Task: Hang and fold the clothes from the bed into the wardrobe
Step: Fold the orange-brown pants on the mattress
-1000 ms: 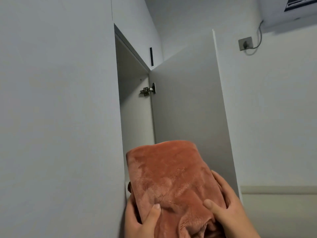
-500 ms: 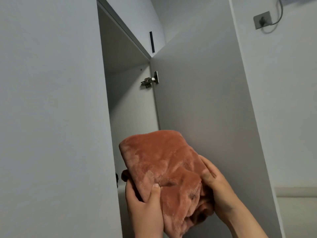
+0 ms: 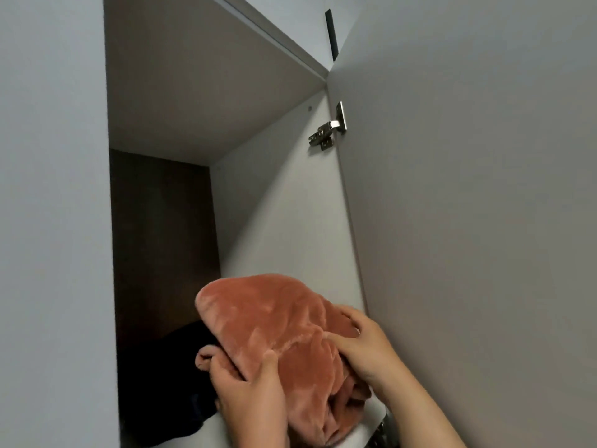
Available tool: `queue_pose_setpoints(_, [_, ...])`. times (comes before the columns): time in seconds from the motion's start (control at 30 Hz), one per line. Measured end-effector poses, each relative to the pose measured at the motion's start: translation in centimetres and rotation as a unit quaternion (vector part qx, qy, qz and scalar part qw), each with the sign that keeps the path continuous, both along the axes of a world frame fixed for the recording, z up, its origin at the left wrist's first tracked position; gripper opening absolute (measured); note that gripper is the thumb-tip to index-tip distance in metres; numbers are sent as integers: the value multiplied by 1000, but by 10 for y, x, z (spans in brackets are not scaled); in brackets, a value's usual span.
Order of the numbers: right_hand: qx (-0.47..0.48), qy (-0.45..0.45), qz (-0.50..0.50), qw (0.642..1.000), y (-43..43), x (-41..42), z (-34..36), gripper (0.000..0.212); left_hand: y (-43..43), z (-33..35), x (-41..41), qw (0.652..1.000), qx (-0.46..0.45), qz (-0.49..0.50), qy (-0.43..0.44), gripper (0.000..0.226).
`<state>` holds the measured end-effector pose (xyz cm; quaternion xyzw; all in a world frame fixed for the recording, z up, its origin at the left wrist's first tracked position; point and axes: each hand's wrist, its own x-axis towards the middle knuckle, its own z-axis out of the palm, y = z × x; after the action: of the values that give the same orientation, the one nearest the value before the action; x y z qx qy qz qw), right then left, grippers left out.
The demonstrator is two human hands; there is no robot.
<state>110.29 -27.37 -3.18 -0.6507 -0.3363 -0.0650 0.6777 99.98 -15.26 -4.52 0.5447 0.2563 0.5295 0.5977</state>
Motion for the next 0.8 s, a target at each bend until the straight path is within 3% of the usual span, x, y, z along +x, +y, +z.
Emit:
queue_pose_setpoints(0.07, [-105,-32,-127,986,13,21,-14,30,13,-7,5,984,35,38,170,80])
queue_pose_setpoints(0.13, [-95,-70,-193,974,22,28,-24,21,14,-11,5,951,97,117,271,76])
queue_pose_setpoints(0.23, [-170,-85,-147,971,31,23,-30,48,10,-11,3,906,179,142,355,75])
queue_pose_setpoints(0.3, [-250,-64,-138,956,34,22,-38,63,3,-10,6,867,173,98,457,91])
queue_pose_setpoints(0.37, [-252,-36,-112,961,36,19,-47,72,-1,-4,3,820,183,120,530,103])
queue_pose_setpoints(0.4, [-248,-26,-101,963,36,18,-52,78,-4,-2,3,807,192,126,544,99])
queue_pose_setpoints(0.5, [-229,-17,-98,968,37,16,-63,86,-14,7,4,824,205,91,520,70])
queue_pose_setpoints(0.57, [-223,-24,-110,968,36,19,-65,79,-4,2,11,802,188,58,564,79])
queue_pose_setpoints(0.67, [-230,-48,-119,965,36,26,-62,76,12,-18,34,752,178,131,621,79])
queue_pose_setpoints(0.8, [-240,-66,-117,961,33,35,-66,73,20,-30,34,776,189,145,584,79])
